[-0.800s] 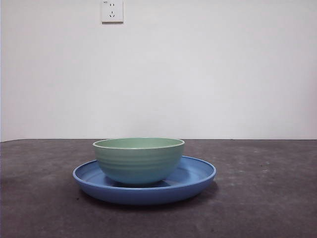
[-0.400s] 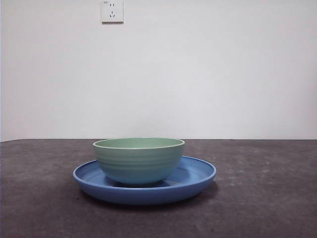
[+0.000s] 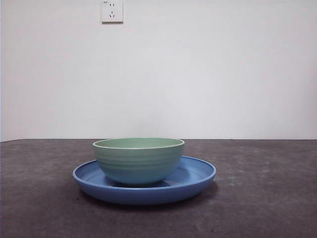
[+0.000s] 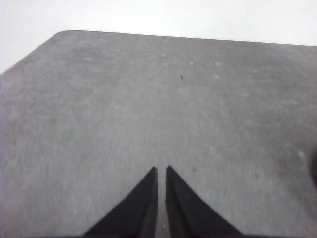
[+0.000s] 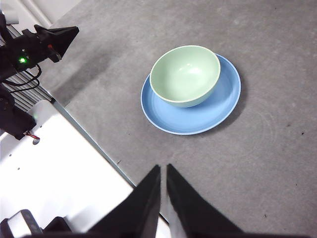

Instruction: Place the green bowl on the blue plate

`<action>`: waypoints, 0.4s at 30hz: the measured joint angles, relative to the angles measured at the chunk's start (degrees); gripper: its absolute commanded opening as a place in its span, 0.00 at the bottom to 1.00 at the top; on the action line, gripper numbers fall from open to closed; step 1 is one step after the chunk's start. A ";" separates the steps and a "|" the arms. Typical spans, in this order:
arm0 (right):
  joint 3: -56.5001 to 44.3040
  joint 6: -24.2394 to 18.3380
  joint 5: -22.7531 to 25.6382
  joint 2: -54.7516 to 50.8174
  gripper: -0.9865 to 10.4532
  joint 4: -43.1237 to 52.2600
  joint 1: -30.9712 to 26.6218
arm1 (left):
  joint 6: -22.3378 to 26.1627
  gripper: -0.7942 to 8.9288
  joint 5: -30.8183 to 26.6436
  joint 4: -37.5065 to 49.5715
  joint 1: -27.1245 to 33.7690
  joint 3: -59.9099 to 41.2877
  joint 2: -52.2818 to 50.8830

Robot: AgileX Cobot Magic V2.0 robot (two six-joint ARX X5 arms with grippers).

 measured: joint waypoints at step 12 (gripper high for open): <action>0.00 0.00 0.00 0.00 0.10 0.02 0.00 | 2.23 0.11 -2.01 0.09 0.04 -0.20 -2.14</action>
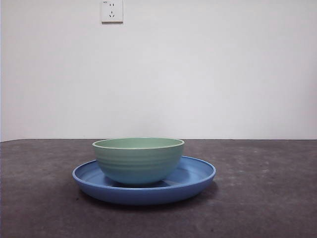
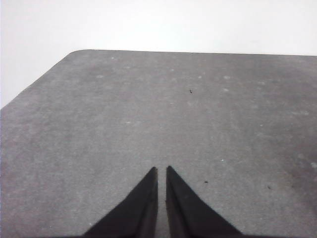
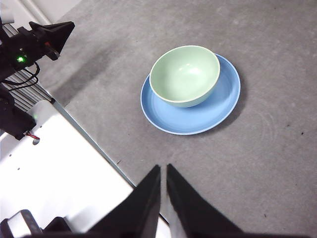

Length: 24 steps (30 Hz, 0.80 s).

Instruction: Place the green bowl on the blue plate

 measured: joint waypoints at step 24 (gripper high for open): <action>0.00 0.00 0.00 0.00 0.10 0.00 0.00 | 1.33 0.11 -0.02 0.00 0.00 0.00 0.00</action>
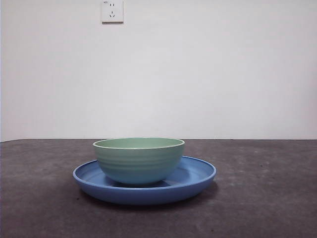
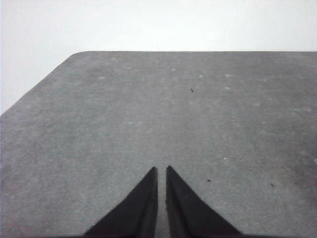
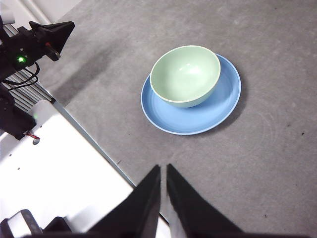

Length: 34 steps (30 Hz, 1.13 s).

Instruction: Place the green bowl on the blue plate

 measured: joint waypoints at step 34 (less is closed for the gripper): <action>-56.02 -6.45 7.56 -31.91 0.10 53.55 -34.21 | 0.00 0.11 -0.04 0.00 0.00 0.00 0.00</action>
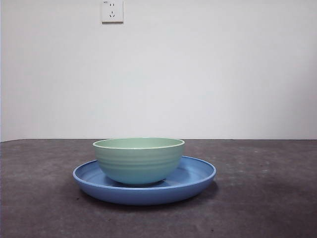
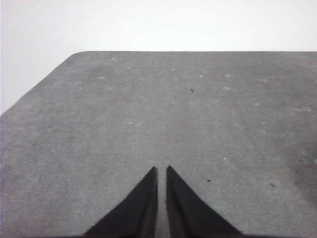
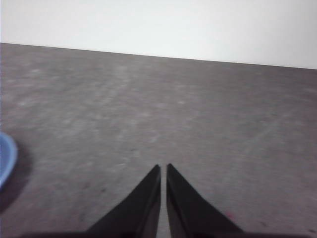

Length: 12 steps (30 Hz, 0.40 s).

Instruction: Place the green bowl on the blue plate

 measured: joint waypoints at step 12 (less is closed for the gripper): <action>-5.57 0.96 10.69 -2.93 0.10 0.57 0.00 | 0.00 0.11 0.00 0.00 0.00 0.00 0.00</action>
